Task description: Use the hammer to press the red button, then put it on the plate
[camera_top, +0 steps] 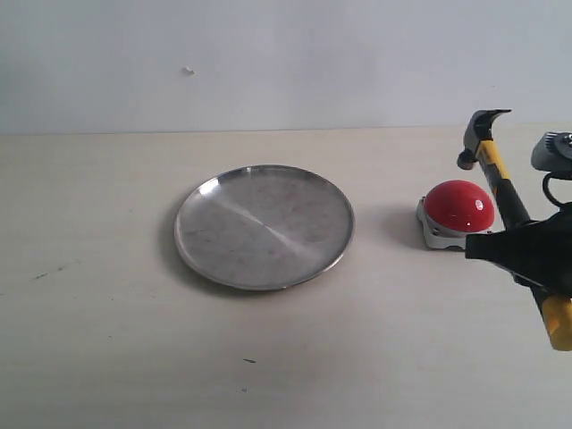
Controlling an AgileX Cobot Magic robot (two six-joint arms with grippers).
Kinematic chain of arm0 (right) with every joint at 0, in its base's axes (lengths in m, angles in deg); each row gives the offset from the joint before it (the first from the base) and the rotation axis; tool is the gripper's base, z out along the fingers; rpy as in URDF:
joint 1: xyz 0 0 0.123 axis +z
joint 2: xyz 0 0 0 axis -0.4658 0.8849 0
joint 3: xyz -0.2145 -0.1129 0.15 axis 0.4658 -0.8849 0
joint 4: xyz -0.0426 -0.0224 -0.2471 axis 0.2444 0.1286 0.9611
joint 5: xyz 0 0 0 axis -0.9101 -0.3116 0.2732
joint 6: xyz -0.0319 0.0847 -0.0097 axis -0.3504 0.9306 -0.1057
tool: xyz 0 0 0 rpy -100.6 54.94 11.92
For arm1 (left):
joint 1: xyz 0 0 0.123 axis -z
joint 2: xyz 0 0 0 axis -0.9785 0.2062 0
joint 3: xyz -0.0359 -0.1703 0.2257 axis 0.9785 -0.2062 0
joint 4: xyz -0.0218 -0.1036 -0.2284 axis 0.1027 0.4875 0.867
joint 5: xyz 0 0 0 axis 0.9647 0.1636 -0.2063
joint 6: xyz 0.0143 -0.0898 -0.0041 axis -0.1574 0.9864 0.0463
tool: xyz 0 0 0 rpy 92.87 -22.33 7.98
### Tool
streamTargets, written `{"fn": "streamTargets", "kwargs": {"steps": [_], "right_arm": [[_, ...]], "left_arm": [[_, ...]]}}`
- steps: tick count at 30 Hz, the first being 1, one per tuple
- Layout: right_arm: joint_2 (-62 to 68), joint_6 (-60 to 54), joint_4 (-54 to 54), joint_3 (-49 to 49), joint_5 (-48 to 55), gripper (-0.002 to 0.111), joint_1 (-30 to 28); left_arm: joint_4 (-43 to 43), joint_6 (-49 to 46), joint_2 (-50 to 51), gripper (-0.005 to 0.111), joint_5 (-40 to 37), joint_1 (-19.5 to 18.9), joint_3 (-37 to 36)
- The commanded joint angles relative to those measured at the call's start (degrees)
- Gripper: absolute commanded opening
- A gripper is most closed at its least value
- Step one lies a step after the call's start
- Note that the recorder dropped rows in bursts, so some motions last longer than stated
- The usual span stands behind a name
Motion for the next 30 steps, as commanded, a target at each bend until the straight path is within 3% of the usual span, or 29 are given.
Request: {"fn": "streamTargets", "kwargs": {"steps": [1,7,13,18,25,30], "right_arm": [[0.88,-1.02,2.24,1.81,-5.59,0.0,0.01],[0.87,-1.02,2.24,2.26,-6.12,0.0,0.01],[3.52,0.09,2.24,2.26,-21.3,0.0,0.01],[8.82,6.21,3.41,3.97,-38.24,0.0,0.01],[15.91,22.25,13.17,14.51,-41.95,0.0,0.01],[21.92,27.02,14.82,19.67,-46.03,0.0,0.01]], "left_arm": [[0.29,-0.17,-0.3,0.0,0.13,-0.06,0.03],[0.29,-0.17,-0.3,0.0,0.13,-0.06,0.03],[0.29,-0.17,-0.3,0.0,0.13,-0.06,0.03],[0.29,-0.17,-0.3,0.0,0.13,-0.06,0.03],[0.29,-0.17,-0.3,0.0,0.13,-0.06,0.03],[0.29,-0.17,-0.3,0.0,0.13,-0.06,0.03]]}}
